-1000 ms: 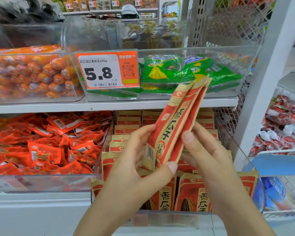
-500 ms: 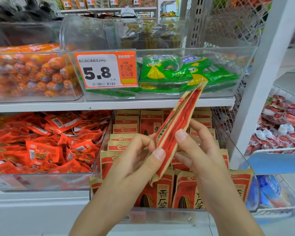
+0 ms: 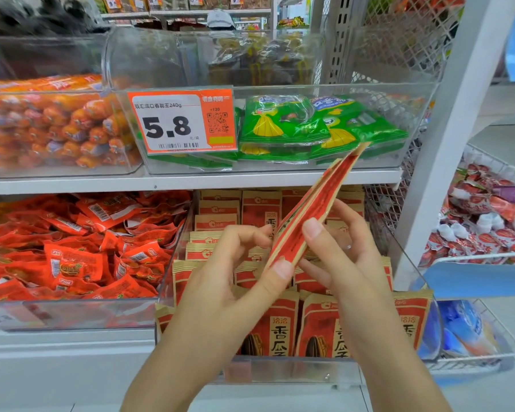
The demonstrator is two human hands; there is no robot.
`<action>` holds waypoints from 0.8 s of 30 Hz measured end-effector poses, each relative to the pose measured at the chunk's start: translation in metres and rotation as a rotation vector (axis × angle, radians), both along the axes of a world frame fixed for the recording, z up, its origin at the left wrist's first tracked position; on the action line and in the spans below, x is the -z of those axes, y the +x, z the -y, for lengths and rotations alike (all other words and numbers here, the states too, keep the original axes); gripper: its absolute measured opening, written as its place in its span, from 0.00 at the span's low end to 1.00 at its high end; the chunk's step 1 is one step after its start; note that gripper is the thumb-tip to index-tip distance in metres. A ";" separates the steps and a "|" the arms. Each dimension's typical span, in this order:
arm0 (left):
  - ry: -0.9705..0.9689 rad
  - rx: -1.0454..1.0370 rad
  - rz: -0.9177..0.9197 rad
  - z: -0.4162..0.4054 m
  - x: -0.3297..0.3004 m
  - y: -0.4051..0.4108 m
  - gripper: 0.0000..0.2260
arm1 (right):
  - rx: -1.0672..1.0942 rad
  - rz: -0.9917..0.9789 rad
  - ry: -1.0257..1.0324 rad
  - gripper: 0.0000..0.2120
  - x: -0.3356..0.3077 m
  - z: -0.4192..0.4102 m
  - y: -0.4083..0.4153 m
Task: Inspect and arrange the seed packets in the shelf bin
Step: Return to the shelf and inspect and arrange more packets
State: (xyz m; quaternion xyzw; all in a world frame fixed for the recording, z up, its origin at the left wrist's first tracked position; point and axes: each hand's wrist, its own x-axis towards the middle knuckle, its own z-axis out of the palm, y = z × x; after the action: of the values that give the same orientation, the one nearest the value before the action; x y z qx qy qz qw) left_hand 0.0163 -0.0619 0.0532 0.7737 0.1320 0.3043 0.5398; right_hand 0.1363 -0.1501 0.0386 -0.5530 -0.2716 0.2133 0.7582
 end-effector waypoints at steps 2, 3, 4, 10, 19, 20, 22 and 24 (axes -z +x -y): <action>0.128 -0.054 -0.001 0.002 0.005 -0.003 0.19 | -0.001 -0.024 0.022 0.36 0.000 -0.002 -0.001; 0.191 -0.088 0.000 0.002 0.004 0.000 0.22 | -0.009 -0.033 0.032 0.36 0.000 -0.003 -0.002; 0.251 -0.129 -0.004 0.002 0.007 0.002 0.23 | -0.019 -0.037 0.036 0.36 -0.001 -0.004 -0.004; 0.472 -0.205 -0.056 -0.006 0.014 0.002 0.21 | 0.065 -0.048 0.046 0.39 -0.007 -0.003 -0.002; 0.491 -0.169 -0.105 -0.005 0.016 0.001 0.24 | 0.141 -0.072 0.013 0.38 -0.012 0.002 0.006; 0.482 -0.173 -0.100 -0.005 0.015 0.001 0.24 | 0.148 -0.063 0.008 0.38 -0.012 0.002 0.006; 0.466 -0.178 -0.098 -0.005 0.016 0.002 0.23 | 0.157 -0.058 -0.006 0.37 -0.011 0.003 0.007; 0.447 -0.174 -0.094 -0.005 0.017 0.002 0.21 | 0.156 -0.041 -0.022 0.38 -0.011 0.004 0.008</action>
State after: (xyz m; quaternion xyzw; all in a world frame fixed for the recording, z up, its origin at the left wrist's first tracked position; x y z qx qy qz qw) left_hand 0.0188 -0.0570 0.0364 0.8729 0.1524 0.3350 0.3202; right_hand 0.1443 -0.1544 0.0496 -0.5763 -0.2096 0.1679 0.7719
